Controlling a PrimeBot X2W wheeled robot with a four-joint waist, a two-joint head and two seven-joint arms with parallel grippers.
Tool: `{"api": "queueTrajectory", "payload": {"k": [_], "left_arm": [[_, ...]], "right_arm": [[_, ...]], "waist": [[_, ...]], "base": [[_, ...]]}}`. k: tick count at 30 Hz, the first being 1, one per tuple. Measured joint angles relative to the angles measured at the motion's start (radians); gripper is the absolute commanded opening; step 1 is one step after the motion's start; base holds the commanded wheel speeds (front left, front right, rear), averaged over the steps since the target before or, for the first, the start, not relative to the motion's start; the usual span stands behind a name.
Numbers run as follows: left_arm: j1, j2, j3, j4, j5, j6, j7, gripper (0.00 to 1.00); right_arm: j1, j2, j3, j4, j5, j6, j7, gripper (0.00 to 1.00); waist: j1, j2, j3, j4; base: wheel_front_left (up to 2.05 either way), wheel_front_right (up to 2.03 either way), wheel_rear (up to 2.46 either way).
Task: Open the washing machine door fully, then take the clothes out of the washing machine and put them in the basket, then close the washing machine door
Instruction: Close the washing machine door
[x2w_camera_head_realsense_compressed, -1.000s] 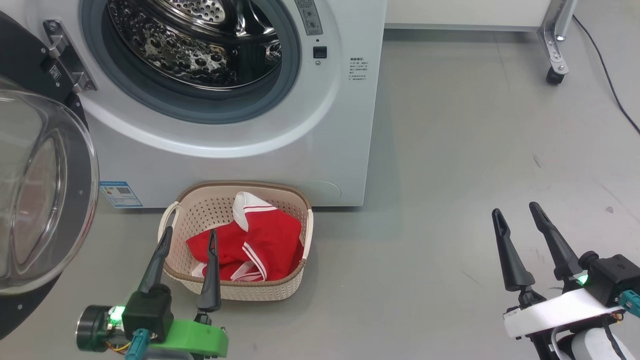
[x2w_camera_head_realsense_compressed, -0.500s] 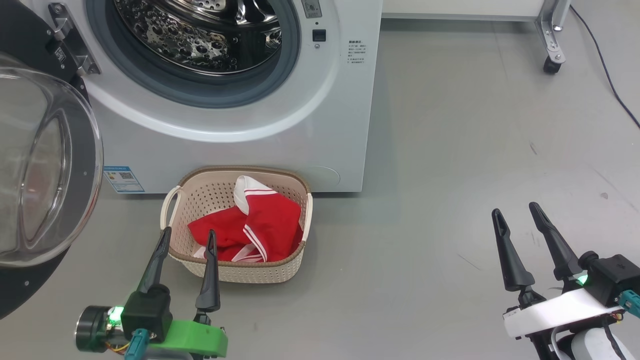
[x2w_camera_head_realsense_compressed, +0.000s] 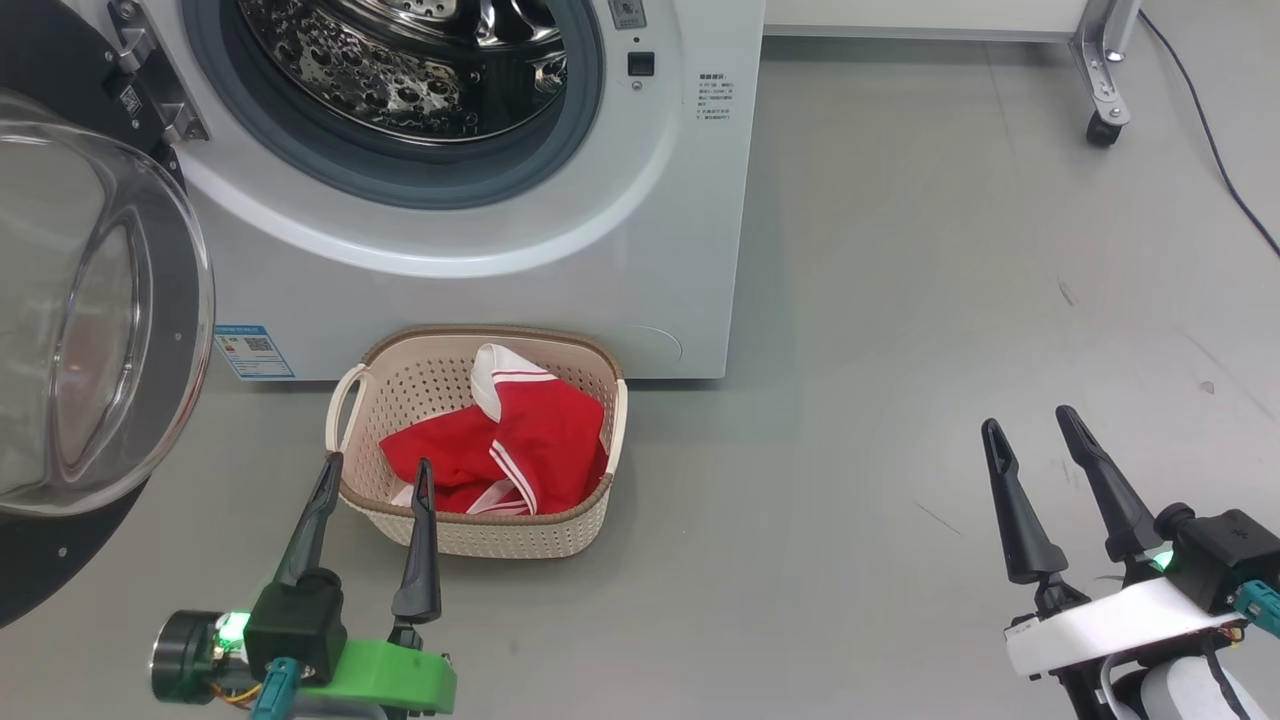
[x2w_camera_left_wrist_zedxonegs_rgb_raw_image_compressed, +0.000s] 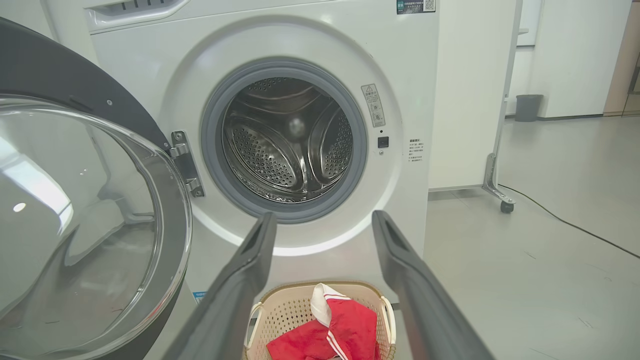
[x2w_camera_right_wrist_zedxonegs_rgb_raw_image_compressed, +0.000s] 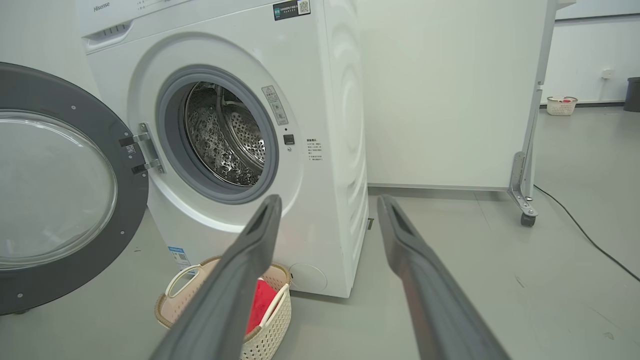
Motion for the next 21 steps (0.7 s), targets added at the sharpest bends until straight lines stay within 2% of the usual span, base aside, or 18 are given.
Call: {"api": "queueTrajectory", "payload": {"k": [21], "left_arm": [[0.008,0.000,-0.011,0.014,0.003,0.000,0.000,1.00]], "right_arm": [[0.000,0.005,0.012,0.010,0.000,0.000,0.000,1.00]], "waist": [[0.0000,0.0000,-0.025,0.006]], "base": [[0.00,0.00,0.00]]}}
